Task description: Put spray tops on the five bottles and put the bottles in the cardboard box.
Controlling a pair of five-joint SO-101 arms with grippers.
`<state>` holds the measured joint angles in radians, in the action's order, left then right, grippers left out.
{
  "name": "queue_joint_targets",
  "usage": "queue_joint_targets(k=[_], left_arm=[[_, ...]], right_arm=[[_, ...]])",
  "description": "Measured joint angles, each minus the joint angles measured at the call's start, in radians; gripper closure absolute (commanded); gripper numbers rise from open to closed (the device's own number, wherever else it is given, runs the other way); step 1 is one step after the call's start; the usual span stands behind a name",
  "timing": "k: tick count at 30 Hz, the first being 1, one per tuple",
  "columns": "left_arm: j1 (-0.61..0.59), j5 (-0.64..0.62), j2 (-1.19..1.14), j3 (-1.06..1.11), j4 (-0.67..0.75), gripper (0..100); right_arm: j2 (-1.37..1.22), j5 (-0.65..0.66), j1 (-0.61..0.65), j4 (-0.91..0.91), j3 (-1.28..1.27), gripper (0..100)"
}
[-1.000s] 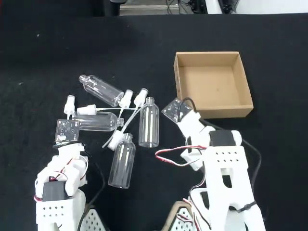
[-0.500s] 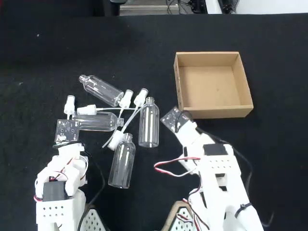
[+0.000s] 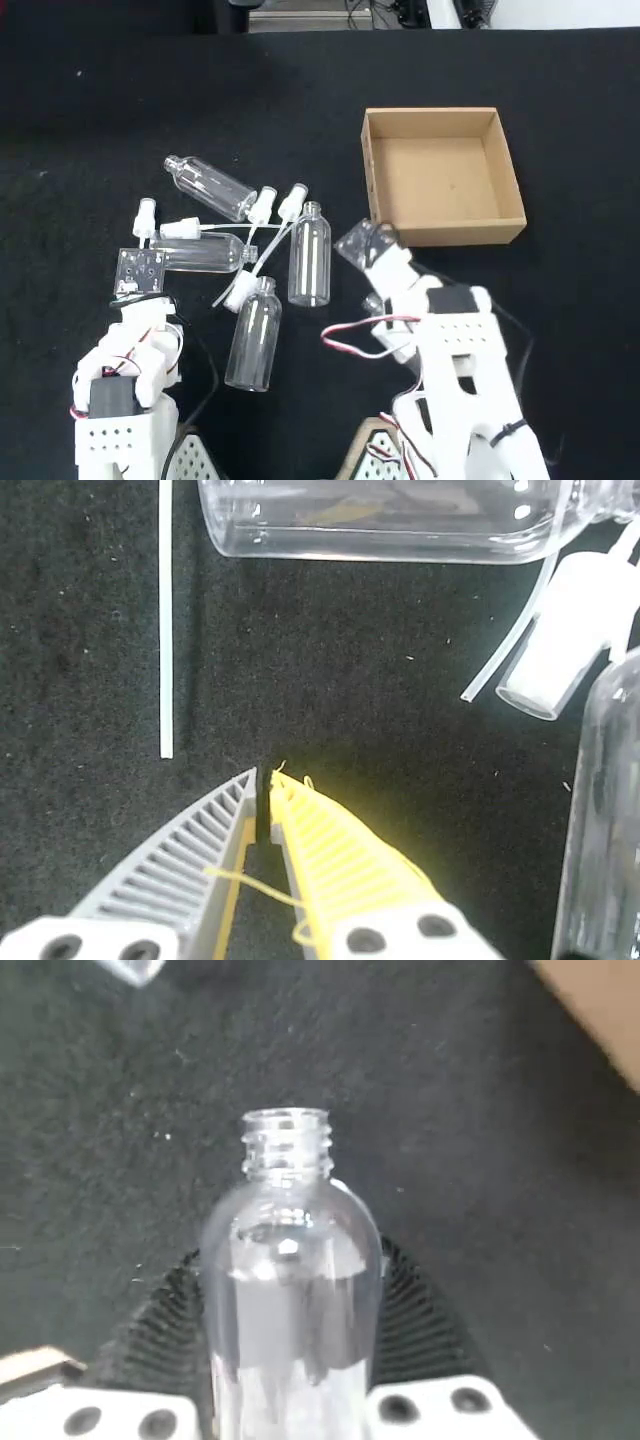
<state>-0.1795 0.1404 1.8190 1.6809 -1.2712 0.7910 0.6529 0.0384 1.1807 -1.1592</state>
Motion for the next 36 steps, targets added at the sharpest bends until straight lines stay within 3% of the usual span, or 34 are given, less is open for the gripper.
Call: queue_joint_targets(k=[6, 13, 20, 31, 36], left_arm=[[0.0, 0.0, 0.0, 0.0, 0.0, 97], [0.0, 0.0, 0.0, 0.0, 0.0, 97], [0.0, 0.0, 0.0, 0.0, 0.0, 97], [0.0, 0.0, 0.0, 0.0, 0.0, 97], [0.0, 0.0, 0.0, 0.0, 0.0, 97]], right_arm=[[-0.069, -0.12, 0.005, 0.037, 0.103, 85.1], [-0.373, -0.127, 0.118, 0.037, 0.184, 78.6], [-0.522, -0.127, 0.137, -0.021, 0.219, 75.2], [-0.522, 0.005, 0.101, -0.041, 0.181, 75.7], [-0.446, 0.037, 0.044, -0.035, 0.176, 69.2]])
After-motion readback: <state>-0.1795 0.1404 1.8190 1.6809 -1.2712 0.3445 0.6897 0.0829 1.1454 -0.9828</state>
